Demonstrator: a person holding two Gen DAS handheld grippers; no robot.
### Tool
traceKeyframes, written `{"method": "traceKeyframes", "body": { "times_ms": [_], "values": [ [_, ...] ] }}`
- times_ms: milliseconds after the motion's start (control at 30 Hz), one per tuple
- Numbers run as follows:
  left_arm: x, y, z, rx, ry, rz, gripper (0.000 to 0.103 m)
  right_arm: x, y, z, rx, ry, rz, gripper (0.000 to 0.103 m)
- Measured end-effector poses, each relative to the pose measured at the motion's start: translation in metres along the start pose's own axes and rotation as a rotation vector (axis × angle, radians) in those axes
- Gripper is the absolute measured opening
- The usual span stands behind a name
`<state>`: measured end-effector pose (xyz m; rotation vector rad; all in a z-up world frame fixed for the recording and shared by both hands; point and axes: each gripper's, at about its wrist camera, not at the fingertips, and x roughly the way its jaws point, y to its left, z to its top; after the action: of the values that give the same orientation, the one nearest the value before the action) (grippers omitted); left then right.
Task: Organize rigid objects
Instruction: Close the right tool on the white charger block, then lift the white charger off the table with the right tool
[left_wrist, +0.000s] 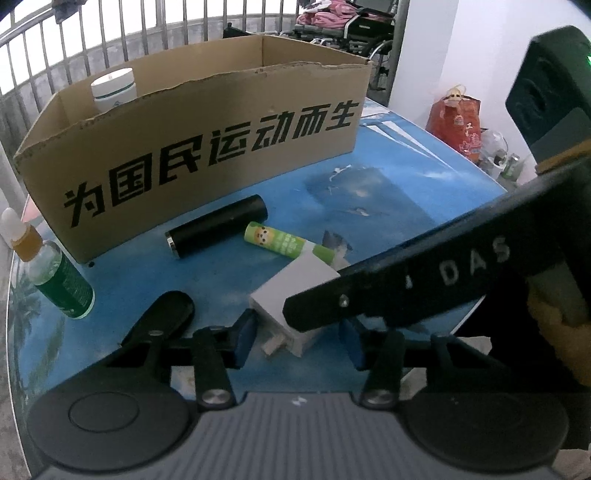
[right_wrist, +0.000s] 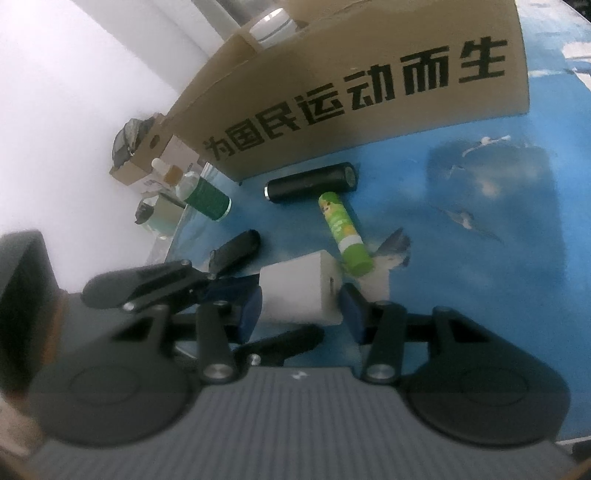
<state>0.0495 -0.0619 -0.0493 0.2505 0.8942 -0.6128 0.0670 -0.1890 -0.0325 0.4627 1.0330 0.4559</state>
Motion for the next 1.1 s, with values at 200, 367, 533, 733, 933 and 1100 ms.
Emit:
{"method": "traceKeyframes", "body": {
  "times_ms": [200,367,533,733,933,1100],
  "values": [
    [0.001,0.0,0.002,-0.01,0.007,0.002,0.049,0.001,0.007,-0.002,-0.028,-0.009,-0.028,0.045],
    [0.001,0.001,0.004,-0.025,0.018,0.0,0.049,0.001,0.007,-0.001,-0.023,-0.01,-0.032,0.045],
    [-0.002,0.001,0.007,-0.032,0.015,0.003,0.049,0.0,0.009,0.0,-0.027,-0.011,-0.037,0.045],
    [-0.007,0.001,0.011,-0.041,0.01,0.007,0.049,-0.003,0.013,0.002,-0.038,-0.02,-0.038,0.045],
    [-0.013,0.001,0.013,-0.042,0.002,0.013,0.049,-0.006,0.017,0.005,-0.047,-0.029,-0.037,0.045],
    [-0.014,0.001,0.014,-0.044,0.002,0.014,0.049,-0.008,0.018,0.006,-0.05,-0.032,-0.036,0.045]
  ]
}}
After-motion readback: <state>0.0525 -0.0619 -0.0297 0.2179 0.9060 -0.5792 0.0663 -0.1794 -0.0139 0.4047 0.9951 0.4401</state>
